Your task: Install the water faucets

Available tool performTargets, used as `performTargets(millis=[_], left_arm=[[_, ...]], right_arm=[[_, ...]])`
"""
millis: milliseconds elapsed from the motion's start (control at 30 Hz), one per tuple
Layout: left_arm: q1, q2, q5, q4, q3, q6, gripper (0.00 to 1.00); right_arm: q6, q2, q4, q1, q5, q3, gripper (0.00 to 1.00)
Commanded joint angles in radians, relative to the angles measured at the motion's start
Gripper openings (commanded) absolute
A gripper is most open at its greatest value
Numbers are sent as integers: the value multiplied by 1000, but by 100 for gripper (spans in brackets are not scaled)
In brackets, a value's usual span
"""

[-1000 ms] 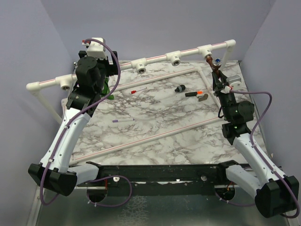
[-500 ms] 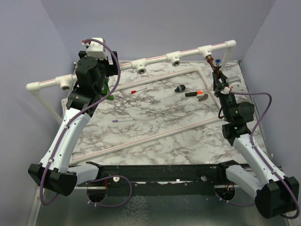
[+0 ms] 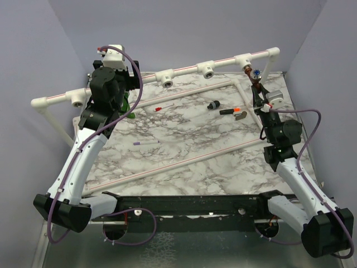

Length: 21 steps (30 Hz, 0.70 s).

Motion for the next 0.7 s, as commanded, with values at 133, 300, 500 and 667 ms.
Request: performTargets(millis=[133,300,500,667], left_arm=[[-18,45,32,-193,-30,-51,88],[-18,50,36,-195,-28,-52,88],[-18,50,38,-198,-25,-52,88],[-18,48,37,-198,-27,-52,88]], right_arm=[[-4,38,35,5,-54,6,0],[7,59,67,5,-46,-2,1],[71,85,83,5,-48,1,1],[137,95,93,5,-43,-6,1]])
